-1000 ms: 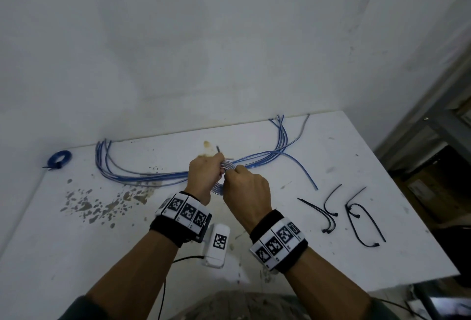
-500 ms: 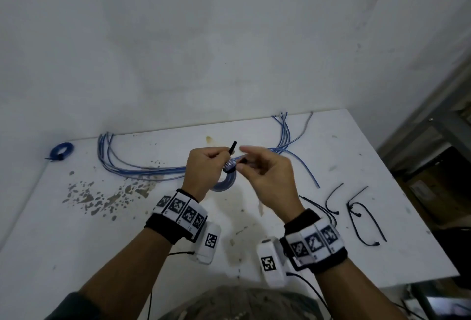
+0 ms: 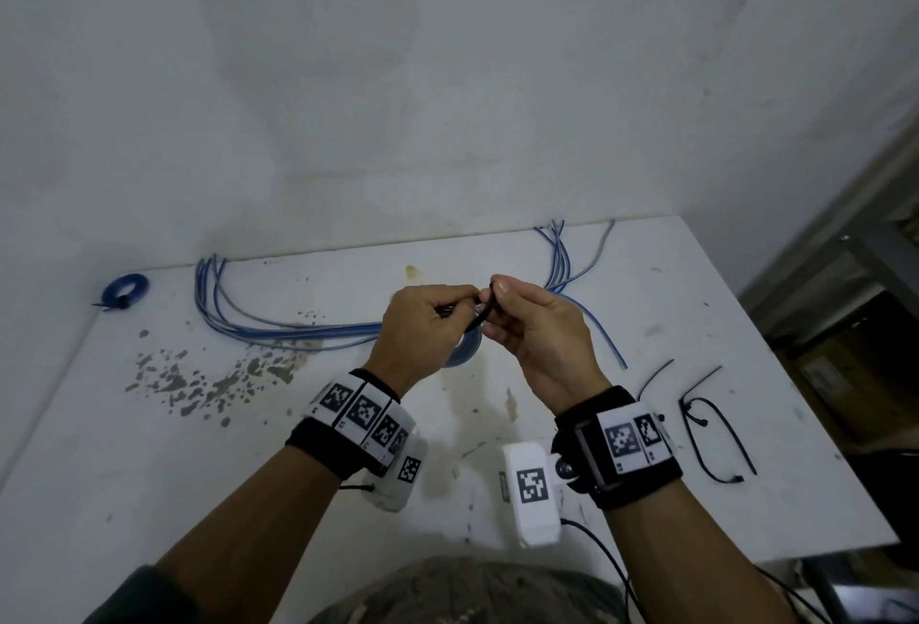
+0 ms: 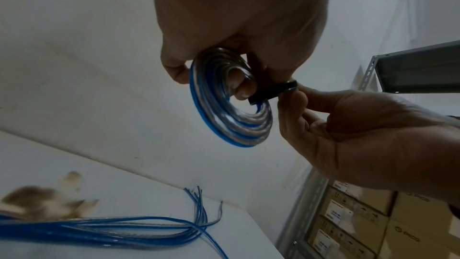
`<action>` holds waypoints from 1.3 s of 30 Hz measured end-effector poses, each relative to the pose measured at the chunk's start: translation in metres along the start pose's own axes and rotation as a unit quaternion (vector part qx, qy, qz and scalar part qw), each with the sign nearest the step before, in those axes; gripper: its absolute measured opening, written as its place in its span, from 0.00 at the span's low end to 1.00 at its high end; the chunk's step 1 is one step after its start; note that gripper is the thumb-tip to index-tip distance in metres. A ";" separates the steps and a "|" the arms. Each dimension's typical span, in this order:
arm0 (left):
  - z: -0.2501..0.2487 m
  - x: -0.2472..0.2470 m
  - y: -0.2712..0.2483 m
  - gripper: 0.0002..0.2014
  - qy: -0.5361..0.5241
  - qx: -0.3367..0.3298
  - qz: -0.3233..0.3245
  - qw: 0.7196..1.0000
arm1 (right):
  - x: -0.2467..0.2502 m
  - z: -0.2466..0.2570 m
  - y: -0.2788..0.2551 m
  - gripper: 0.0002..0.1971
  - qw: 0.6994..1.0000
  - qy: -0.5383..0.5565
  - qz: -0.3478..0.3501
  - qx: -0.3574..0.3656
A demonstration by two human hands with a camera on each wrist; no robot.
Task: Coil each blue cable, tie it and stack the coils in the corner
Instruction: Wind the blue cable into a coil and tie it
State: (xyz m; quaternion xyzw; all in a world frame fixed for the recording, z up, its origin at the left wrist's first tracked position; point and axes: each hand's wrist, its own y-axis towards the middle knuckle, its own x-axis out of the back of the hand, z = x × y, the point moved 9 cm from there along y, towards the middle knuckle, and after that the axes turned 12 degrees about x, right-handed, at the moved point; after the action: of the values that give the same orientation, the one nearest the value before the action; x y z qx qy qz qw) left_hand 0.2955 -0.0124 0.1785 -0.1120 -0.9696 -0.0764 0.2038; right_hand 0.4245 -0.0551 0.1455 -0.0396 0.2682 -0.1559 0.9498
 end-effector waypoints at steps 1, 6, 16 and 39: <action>0.001 -0.001 0.001 0.10 0.002 -0.001 -0.001 1.000 | 0.000 -0.001 0.000 0.08 1.000 0.002 0.006 -0.013; 0.008 -0.003 0.004 0.10 0.033 -0.004 0.000 0.999 | 0.005 0.002 0.001 0.08 0.999 -0.043 0.015 0.012; 0.016 -0.003 0.005 0.10 0.076 -0.007 -0.010 0.997 | 0.004 -0.008 0.002 0.06 0.997 -0.053 0.038 -0.041; 0.022 0.001 0.008 0.11 0.025 0.067 0.062 0.995 | -0.005 0.006 0.038 0.11 0.910 -0.356 0.056 0.207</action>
State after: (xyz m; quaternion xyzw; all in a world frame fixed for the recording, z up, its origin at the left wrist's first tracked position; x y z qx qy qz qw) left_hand 0.2885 0.0002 0.1596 -0.1562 -0.9582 -0.0012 0.2395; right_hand 0.4341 -0.0170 0.1476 0.1198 -0.1243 -0.1304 0.9763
